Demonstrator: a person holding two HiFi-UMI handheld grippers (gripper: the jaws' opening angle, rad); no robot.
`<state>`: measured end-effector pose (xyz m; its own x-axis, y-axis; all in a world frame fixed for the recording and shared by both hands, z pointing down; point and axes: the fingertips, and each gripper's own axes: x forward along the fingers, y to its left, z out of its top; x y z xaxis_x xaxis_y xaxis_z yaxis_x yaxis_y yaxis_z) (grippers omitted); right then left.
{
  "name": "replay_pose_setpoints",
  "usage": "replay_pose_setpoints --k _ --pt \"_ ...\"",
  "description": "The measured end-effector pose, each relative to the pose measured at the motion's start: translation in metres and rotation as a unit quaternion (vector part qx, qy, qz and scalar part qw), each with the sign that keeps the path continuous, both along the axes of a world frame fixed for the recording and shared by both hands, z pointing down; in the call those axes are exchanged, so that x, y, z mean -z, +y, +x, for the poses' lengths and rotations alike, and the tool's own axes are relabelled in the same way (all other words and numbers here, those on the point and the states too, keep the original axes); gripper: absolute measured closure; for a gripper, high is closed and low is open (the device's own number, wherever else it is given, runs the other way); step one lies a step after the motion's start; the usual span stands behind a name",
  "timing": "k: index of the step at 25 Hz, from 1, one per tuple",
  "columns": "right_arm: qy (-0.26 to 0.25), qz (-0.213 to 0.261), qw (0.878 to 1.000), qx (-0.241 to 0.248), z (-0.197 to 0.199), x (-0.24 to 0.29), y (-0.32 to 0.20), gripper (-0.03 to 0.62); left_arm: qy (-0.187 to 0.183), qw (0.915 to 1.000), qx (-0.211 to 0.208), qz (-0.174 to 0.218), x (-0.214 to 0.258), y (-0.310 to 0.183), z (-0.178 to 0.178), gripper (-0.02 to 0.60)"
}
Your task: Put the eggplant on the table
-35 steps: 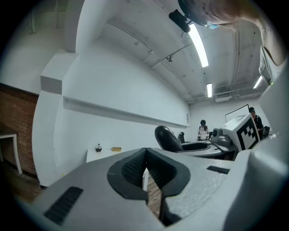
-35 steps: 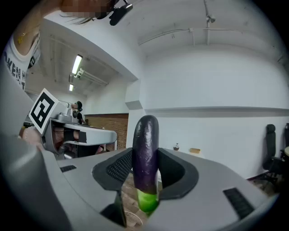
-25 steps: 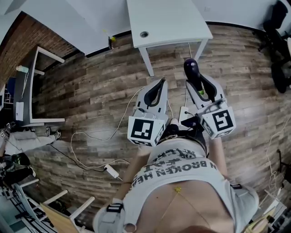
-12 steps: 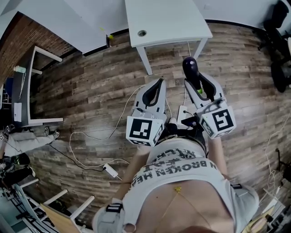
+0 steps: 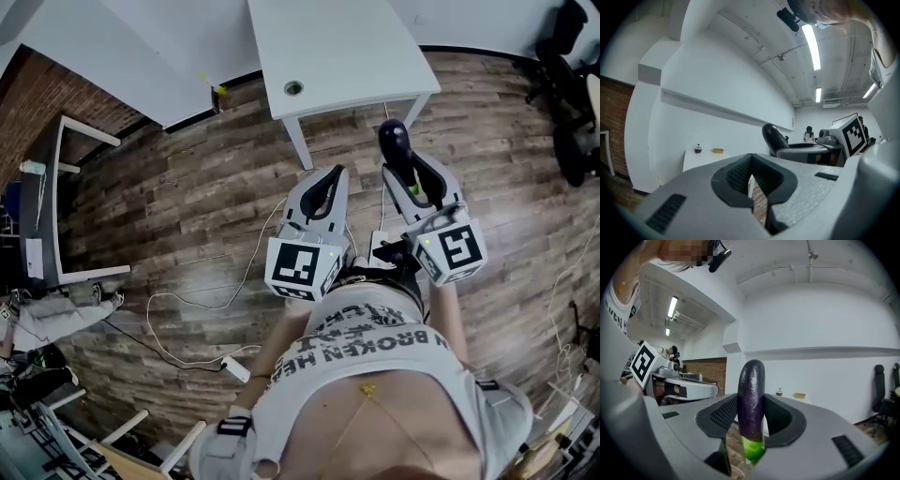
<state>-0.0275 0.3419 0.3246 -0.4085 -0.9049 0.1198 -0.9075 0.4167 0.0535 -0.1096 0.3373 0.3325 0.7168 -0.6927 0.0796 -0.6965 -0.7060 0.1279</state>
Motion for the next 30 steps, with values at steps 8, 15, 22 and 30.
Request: replay_pose_setpoints --k 8,15,22,30 --pt "-0.001 -0.001 1.0 -0.005 -0.02 -0.003 -0.058 0.419 0.003 0.9999 -0.015 -0.001 -0.003 -0.057 -0.015 0.583" --pt "-0.004 -0.005 1.0 -0.013 -0.034 -0.009 -0.091 0.419 0.001 0.9995 -0.03 -0.006 -0.008 -0.09 -0.025 0.583" --pt "-0.001 -0.013 1.0 -0.028 -0.044 -0.018 -0.108 0.42 0.001 0.999 -0.041 -0.016 -0.018 -0.108 -0.036 0.583" --pt "0.001 -0.022 0.999 -0.048 -0.045 -0.026 -0.114 0.419 0.001 0.9983 -0.051 -0.027 -0.028 -0.119 -0.043 0.583"
